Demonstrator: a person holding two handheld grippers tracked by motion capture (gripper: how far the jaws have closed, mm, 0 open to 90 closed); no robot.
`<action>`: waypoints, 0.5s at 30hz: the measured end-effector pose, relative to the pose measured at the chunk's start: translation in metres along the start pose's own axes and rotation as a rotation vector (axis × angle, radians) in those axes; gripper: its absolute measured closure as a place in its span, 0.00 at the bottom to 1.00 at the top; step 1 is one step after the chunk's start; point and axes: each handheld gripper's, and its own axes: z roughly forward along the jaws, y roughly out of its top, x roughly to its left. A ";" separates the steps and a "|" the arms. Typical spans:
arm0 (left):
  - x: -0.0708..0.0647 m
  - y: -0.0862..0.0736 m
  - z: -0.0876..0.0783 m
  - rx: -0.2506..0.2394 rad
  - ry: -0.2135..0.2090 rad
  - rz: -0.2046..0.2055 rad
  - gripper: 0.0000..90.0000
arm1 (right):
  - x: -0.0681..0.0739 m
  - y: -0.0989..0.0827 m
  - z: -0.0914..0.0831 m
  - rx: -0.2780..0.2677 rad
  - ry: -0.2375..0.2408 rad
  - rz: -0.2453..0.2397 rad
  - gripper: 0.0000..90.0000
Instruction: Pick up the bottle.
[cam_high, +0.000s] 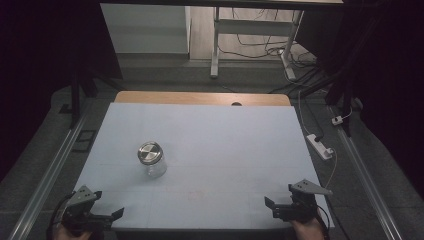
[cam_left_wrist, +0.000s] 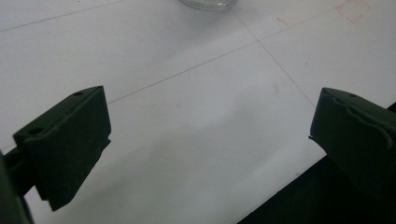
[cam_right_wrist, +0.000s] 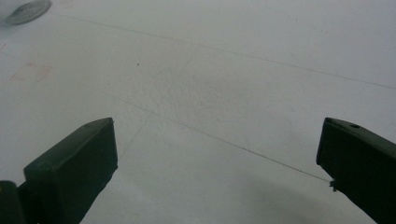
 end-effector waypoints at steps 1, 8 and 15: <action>0.000 0.000 0.000 0.002 -0.007 -0.001 0.00 | 0.000 0.000 0.000 -0.001 0.004 -0.003 0.00; 0.001 0.000 0.000 0.004 -0.020 -0.002 0.00 | 0.002 0.000 0.001 0.014 0.016 -0.022 0.00; 0.002 0.000 0.000 0.005 -0.028 -0.004 0.00 | 0.002 0.001 0.002 0.023 0.029 -0.025 0.00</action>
